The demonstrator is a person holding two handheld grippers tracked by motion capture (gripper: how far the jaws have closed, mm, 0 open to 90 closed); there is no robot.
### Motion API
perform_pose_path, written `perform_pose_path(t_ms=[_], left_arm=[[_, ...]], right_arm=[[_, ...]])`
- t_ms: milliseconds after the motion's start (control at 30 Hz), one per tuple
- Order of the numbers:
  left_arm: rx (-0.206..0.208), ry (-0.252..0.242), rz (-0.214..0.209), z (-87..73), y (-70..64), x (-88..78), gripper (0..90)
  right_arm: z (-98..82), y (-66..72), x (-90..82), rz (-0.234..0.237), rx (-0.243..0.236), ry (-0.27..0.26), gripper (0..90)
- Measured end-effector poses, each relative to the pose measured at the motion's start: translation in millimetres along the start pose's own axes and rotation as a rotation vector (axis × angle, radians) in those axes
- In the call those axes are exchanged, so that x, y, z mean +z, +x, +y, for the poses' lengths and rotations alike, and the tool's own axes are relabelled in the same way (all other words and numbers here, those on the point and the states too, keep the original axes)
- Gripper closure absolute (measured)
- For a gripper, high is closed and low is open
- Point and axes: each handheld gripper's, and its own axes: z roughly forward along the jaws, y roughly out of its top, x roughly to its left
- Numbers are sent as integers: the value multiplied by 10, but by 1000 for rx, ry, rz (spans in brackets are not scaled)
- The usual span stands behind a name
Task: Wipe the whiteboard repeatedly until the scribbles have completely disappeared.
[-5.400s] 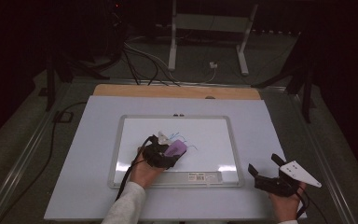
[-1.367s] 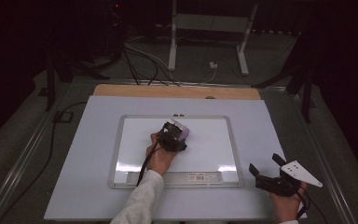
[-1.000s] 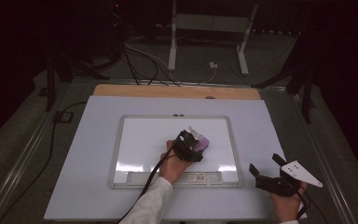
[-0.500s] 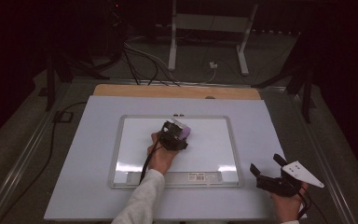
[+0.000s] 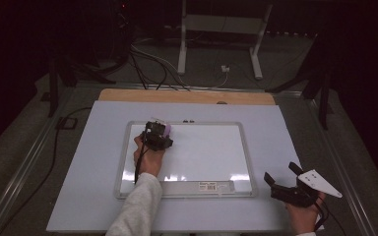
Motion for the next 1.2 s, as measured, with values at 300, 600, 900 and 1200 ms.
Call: perform_pose_path(t_ms=[300, 600, 900, 1200], left_arm=[[-29, -68, -66, -40, 109, -212, 420], [-39, -89, -100, -91, 168, -341, 421], [-32, -113, -124, -135, 147, -486, 420], [-34, -130, -130, -159, 163, -573, 420]], right_arm=[[-1, 7, 3, 1, 0, 1, 6], [0, -4, -5, -1, 3, -1, 6], [0, -4, -5, -4, 4, 0, 6], [-2, -5, -4, -7, 6, 0, 6]])
